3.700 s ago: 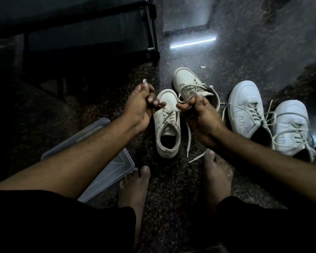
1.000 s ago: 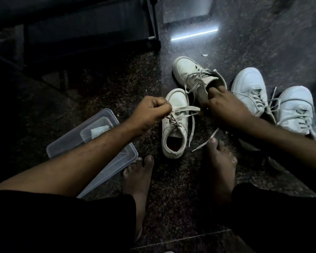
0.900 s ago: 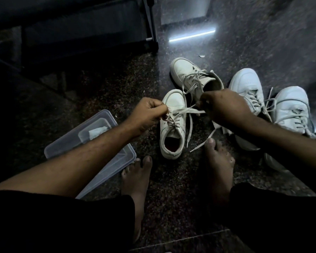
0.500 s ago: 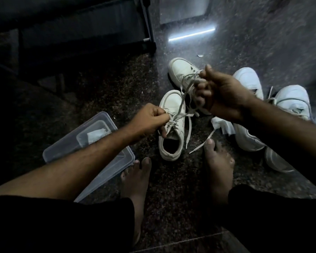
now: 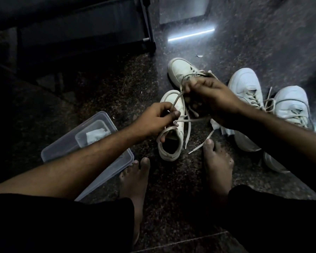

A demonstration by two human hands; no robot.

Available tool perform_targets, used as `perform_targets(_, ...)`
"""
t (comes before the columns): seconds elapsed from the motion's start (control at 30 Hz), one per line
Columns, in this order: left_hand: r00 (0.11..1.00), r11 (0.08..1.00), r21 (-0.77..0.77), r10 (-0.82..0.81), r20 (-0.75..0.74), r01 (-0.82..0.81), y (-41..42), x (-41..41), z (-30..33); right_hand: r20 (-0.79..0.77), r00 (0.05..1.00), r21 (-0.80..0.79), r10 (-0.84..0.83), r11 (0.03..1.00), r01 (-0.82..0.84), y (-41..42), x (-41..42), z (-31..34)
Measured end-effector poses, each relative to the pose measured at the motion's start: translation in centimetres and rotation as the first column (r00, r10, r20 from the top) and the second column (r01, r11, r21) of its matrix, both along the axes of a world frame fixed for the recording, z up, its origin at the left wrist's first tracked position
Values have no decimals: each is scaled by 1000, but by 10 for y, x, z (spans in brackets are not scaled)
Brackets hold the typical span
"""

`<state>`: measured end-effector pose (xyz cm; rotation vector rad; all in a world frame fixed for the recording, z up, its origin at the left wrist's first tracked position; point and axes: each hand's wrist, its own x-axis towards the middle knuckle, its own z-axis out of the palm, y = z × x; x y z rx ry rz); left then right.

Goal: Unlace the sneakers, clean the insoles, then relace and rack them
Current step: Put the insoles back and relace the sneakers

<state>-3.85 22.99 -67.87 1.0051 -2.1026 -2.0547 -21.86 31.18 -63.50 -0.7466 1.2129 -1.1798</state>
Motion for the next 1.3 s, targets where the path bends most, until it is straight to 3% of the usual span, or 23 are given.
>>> perform_targets(0.07,999,999,36,31,-12,-31,-2,4,2,-33,982,74,-184,980,186,0,-8,-2)
perform_targets(0.13,998,996,68,60,-37,-58,-2,6,3,-287,931,140,-227,951,275,4,-12,-10)
perform_targets(0.17,997,996,68,63,-43,-60,-2,5,3,-477,869,163,-134,958,237,7,-13,-17)
perform_targets(0.23,999,999,37,40,-34,-39,-2,3,1,-804,588,179,86,979,101,15,-9,-32)
perform_targets(0.27,1000,1000,6,17,-12,-17,-1,1,1,-883,460,128,96,991,39,18,-4,-36)
perform_targets(0.3,1000,1000,-30,-8,13,8,0,0,2,-910,410,51,61,998,-35,19,3,-35)
perform_targets(0.37,998,993,-107,-47,50,52,1,-1,3,-873,487,-76,21,981,-179,17,12,-32)
perform_targets(0.43,997,981,-182,-63,55,72,1,0,4,-800,592,-61,100,968,-245,13,17,-29)
perform_targets(0.5,995,970,-227,-69,67,83,0,2,4,-815,563,-7,133,971,-239,10,14,-31)
perform_targets(0.6,995,990,-133,-34,97,47,-2,4,1,-878,469,18,100,984,-175,12,6,-35)
perform_targets(0.67,995,996,-89,4,102,6,-3,4,1,-868,486,44,102,991,-129,15,2,-36)
perform_targets(0.73,996,996,-89,14,83,-6,-3,2,2,-830,546,55,116,990,-126,17,1,-39)
perform_targets(0.87,996,997,-79,21,83,-15,0,-3,5,-626,756,41,191,976,-213,17,14,-42)
perform_targets(1.1,980,985,63,153,126,-162,-6,6,-4,-781,609,86,138,990,-114,11,1,-45)
perform_targets(1.2,978,998,-18,63,198,-61,-6,14,-8,-794,551,171,258,964,-206,13,3,-47)
perform_targets(1.3,971,972,-200,-75,225,121,-4,20,-14,-833,492,174,255,963,-204,13,12,-47)
